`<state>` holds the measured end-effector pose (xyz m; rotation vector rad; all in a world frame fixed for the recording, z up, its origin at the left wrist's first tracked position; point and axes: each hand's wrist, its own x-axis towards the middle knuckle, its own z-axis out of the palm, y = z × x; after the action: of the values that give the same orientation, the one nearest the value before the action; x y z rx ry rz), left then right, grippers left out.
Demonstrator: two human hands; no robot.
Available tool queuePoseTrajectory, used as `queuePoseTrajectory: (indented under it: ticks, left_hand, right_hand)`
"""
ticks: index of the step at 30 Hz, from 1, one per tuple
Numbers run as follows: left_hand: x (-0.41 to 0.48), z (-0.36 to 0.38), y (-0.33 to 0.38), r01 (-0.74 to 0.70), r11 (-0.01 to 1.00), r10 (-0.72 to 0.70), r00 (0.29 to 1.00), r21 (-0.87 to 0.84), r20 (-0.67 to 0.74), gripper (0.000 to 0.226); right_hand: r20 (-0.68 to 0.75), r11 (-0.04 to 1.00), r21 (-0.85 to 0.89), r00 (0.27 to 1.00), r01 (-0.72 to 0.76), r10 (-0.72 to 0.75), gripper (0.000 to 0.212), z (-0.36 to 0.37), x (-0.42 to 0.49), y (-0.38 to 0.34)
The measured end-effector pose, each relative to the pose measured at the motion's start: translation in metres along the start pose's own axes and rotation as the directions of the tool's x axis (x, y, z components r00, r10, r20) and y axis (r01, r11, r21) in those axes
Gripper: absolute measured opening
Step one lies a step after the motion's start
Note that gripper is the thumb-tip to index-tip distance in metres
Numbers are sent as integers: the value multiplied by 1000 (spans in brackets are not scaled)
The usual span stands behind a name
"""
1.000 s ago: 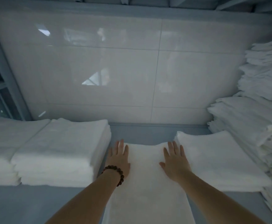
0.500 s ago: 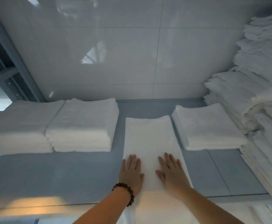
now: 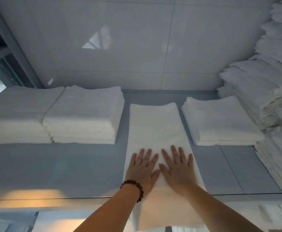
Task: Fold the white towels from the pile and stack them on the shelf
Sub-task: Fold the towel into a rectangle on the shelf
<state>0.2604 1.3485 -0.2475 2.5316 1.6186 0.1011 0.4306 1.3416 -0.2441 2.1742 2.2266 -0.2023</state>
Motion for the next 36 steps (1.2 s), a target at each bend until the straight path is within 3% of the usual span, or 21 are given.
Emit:
queuePoseTrajectory:
  ticks: [9, 17, 23, 27, 32, 36]
  left_hand:
    - [66, 8, -27, 13, 998, -11, 999, 55, -39, 69]
    - [67, -7, -36, -42, 999, 39, 992, 25, 118, 62]
    - [3, -27, -33, -1, 986, 35, 979, -166, 199, 54]
    - [-33, -31, -18, -11, 957, 40, 995, -289, 92, 41]
    - [-51, -35, 4, 8, 812, -67, 995, -584, -79, 28]
    - [-44, -41, 8, 113, 707, -189, 981, -698, -32, 26]
  right_hand:
    - [-2, 999, -39, 1000, 20, -20, 59, -7, 67, 7]
    - [59, 995, -12, 994, 94, -93, 59, -13, 73, 17]
    - [140, 980, 45, 970, 195, -200, 58, -18, 13, 25]
    - [184, 973, 77, 956, 216, -227, 62, -24, -22, 30]
    - [156, 951, 40, 938, 308, -310, 87, -25, -50, 46]
    - [66, 939, 63, 938, 337, -341, 85, -23, -62, 61]
